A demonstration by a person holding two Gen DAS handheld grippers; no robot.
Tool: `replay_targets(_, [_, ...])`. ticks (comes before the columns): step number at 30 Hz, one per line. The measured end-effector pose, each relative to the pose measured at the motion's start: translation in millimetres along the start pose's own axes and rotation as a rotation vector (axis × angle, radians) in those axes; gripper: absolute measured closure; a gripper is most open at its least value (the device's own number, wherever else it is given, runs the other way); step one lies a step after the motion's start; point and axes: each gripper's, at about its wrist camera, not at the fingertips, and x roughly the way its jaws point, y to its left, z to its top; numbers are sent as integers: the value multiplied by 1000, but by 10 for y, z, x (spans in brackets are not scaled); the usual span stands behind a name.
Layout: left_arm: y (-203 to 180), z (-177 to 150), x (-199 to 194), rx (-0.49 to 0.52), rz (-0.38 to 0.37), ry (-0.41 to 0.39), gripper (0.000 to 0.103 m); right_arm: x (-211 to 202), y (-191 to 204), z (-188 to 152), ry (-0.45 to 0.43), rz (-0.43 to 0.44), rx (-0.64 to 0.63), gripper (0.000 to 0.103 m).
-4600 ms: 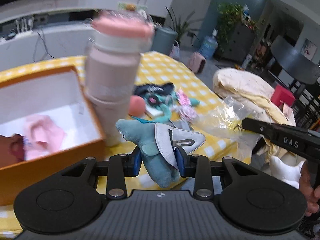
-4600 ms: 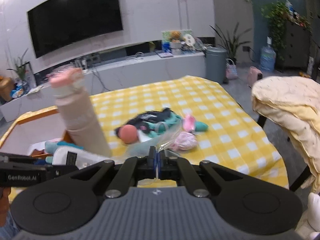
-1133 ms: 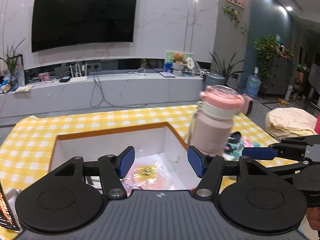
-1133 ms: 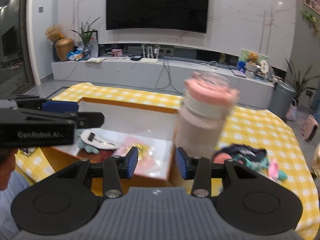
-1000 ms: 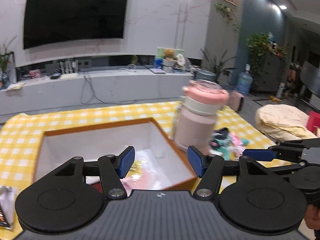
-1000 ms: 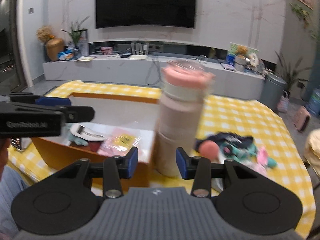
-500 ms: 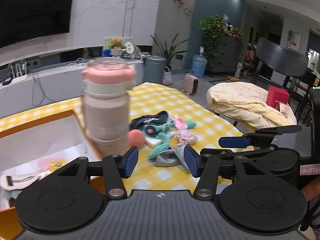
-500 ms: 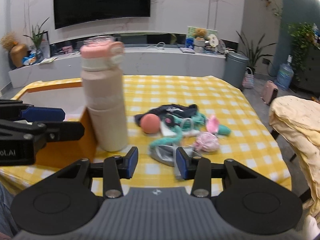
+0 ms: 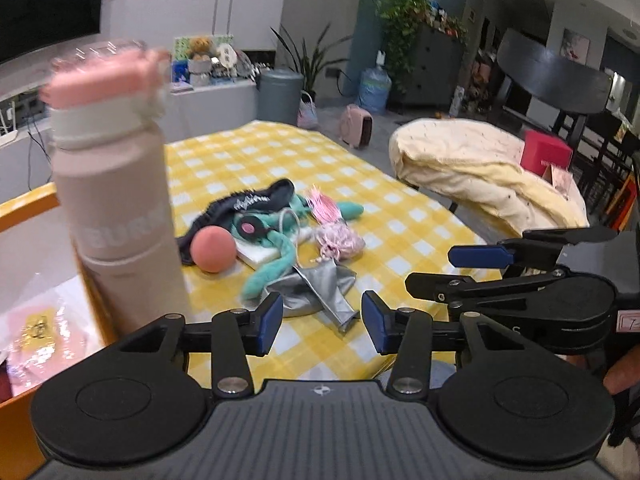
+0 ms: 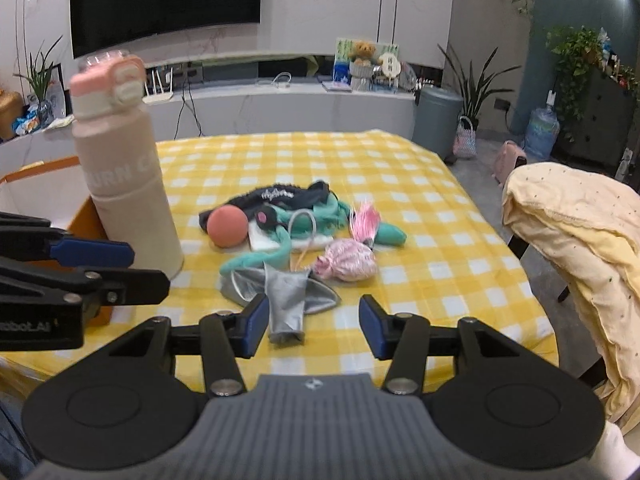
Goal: Organize soft objects
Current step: 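Move both open grippers back from the box toward the pile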
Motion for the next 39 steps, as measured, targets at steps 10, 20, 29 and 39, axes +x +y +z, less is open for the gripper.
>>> replay_targets(10, [-32,14,406,22,2,91,48,459,-273,-35,106,-21,-25,53])
replay_targets(20, [-13,-24,602,24,-2,124,46,752,-486,-87,159,-32,1,53])
replay_targets(29, [5,-59,752,42,40,158,46,910,-560,-79,175,18,40,53])
replay_targets(39, [46,57,936,32,51,124,23,1156,-309,59,145,33,-37,73])
